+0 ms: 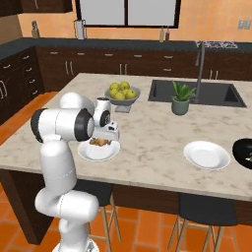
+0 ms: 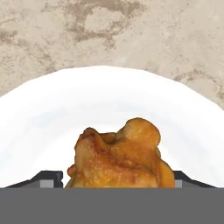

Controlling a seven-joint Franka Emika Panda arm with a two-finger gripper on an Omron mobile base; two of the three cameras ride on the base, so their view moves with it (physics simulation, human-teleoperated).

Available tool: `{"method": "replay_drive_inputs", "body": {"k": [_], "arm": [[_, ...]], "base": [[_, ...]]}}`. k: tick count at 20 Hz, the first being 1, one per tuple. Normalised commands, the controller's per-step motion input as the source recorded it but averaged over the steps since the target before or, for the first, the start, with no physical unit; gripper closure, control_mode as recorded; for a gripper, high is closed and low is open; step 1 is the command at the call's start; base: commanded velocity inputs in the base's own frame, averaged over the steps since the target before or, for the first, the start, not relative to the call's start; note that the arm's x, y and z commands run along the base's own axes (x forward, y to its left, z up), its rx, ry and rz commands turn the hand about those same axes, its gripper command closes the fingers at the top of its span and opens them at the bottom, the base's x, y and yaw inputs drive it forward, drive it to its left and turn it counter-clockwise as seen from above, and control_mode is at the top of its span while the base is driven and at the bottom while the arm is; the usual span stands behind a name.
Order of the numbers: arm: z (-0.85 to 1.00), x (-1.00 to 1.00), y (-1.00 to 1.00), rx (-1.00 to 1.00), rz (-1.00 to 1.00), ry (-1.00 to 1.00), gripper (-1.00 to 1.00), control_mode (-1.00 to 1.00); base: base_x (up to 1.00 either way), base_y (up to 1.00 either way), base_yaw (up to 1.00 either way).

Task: Pick the chicken drumstick and mushroom from their plates and place them in the bowl. Then put the bowl in the fridge.

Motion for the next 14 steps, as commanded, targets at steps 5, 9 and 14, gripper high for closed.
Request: {"method": "replay_drive_inputs", "body": {"k": [5, 9, 14], "arm": [[0.13, -0.79, 0.0, 0.07, -0.05, -0.03, 1.0, -1.0], [0.47, -1.0, 0.04, 0.03, -0.05, -0.2, 1.0, -1.0], [0.85, -1.0, 0.01, 0.0, -0.02, -0.14, 1.0, -1.0]], "base": [[0.0, 0.0, 0.0], [0.0, 0.0, 0.0], [0.0, 0.0, 0.0]]}}
